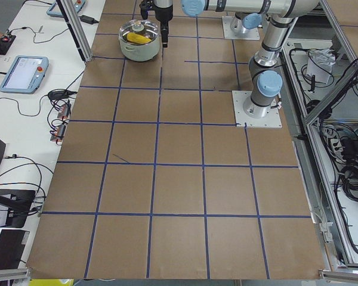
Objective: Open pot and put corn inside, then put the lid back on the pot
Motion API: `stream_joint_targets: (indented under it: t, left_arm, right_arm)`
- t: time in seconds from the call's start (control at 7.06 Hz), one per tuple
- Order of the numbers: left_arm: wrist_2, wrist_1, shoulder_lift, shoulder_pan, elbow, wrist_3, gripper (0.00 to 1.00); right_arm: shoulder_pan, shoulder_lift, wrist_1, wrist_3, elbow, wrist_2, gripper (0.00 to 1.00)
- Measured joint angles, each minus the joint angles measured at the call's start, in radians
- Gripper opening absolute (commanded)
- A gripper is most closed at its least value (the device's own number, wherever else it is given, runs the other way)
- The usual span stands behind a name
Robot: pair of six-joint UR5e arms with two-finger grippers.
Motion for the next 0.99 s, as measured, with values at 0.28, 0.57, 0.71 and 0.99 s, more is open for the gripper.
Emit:
stream_joint_targets:
  t: [0.28,0.57,0.71,0.99]
  left_arm:
    - [0.0,0.0,0.0,0.0,0.0,-0.001,1.0]
    - [0.0,0.0,-0.001,0.0,0.0,-0.001,1.0]
    - [0.0,0.0,0.0,0.0,-0.001,-0.001,1.0]
    - [0.0,0.0,0.0,-0.001,-0.002,-0.002,1.0]
  right_arm:
    - [-0.003,-0.105,0.018,-0.003,0.109,0.01,0.79]
    - [-0.004,-0.206,-0.031,-0.003,0.252,0.009,0.78]
    - [-0.004,-0.245,-0.06,-0.004,0.312,0.007,0.78]
    - [-0.008,-0.312,-0.12,-0.003,0.417,0.004,0.78]
